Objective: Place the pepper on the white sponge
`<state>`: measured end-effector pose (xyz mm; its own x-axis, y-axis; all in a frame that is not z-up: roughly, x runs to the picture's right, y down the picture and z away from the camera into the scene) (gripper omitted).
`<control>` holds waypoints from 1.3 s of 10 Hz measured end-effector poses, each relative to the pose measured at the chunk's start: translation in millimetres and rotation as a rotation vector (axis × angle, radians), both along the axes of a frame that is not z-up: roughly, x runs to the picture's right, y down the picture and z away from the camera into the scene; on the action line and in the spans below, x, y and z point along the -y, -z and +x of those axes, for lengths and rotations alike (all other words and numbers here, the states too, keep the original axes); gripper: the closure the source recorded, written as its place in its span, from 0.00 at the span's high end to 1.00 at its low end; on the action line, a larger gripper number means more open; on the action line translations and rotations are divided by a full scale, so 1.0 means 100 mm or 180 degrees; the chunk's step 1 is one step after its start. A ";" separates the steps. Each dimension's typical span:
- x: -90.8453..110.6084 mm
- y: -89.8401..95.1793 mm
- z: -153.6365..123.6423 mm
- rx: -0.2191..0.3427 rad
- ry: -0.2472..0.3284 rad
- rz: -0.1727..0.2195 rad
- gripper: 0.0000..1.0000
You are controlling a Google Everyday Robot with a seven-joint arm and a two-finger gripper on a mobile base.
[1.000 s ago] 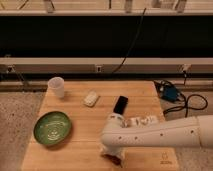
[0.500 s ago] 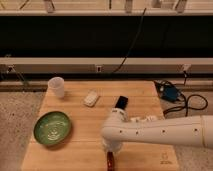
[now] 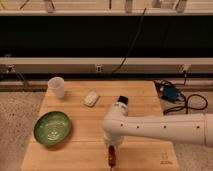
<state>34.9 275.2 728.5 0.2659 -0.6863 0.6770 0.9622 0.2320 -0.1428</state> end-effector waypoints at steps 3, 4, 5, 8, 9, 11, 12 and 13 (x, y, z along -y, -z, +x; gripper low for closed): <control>0.14 0.02 0.07 -0.0031 -0.0038 0.0040 0.00; 0.21 0.00 0.06 -0.0026 -0.0032 0.0057 0.00; 0.33 -0.04 0.04 -0.0022 -0.0028 0.0075 0.00; 0.59 -0.07 0.04 -0.0056 -0.0037 0.0106 0.00; 0.62 -0.09 0.04 -0.0065 -0.0034 0.0118 0.00; 0.69 -0.12 0.02 -0.0071 -0.0014 0.0145 0.00; 0.79 -0.15 0.01 -0.0068 0.0005 0.0163 0.00; 0.89 -0.18 -0.02 -0.0061 0.0030 0.0171 0.00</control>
<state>32.8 186.3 746.1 0.2718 -0.7240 0.6340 0.9616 0.2308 -0.1488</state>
